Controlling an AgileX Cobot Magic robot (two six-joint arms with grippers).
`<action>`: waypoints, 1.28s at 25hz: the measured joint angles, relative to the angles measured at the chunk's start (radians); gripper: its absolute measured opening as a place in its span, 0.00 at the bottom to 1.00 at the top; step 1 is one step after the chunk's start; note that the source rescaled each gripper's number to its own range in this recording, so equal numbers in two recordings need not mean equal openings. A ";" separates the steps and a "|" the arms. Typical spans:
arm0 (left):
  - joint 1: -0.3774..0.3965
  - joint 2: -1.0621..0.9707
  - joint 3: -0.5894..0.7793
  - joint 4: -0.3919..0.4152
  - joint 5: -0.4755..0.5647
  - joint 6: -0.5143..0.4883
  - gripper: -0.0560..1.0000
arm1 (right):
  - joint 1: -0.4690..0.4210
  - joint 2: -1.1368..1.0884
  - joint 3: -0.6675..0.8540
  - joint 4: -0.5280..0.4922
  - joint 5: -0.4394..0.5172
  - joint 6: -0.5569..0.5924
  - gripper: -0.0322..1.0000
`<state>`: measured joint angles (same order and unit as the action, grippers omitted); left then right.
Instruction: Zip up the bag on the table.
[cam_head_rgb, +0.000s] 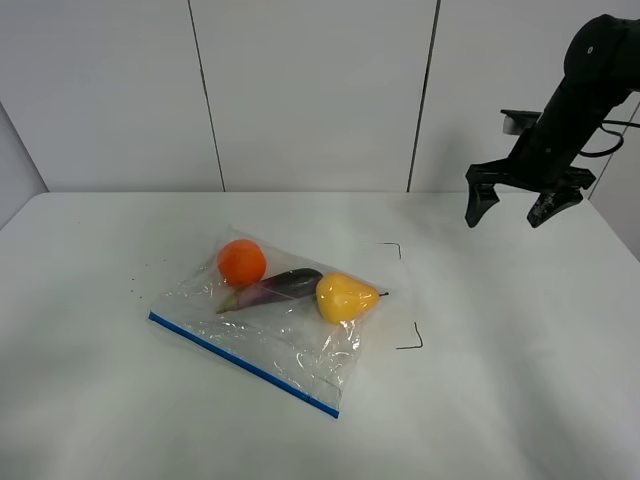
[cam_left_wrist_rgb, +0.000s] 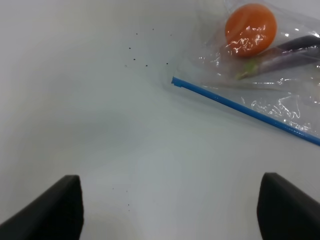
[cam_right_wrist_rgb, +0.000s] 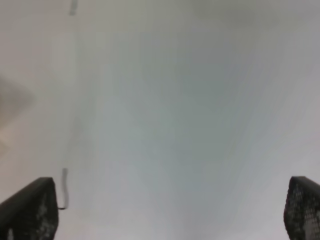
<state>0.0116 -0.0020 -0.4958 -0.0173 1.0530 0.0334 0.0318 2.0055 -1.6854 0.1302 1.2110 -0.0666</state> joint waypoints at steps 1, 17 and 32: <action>0.000 0.000 0.000 0.000 0.000 0.000 0.96 | -0.004 0.000 0.000 -0.003 0.000 0.003 1.00; 0.000 0.000 0.000 0.000 0.000 0.000 0.96 | -0.013 -0.250 0.178 -0.035 0.000 0.011 1.00; 0.000 0.000 0.000 0.000 0.000 0.000 0.96 | -0.013 -1.027 0.938 -0.041 -0.061 0.011 1.00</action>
<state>0.0116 -0.0020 -0.4958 -0.0173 1.0530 0.0334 0.0183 0.9782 -0.7472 0.0888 1.1504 -0.0558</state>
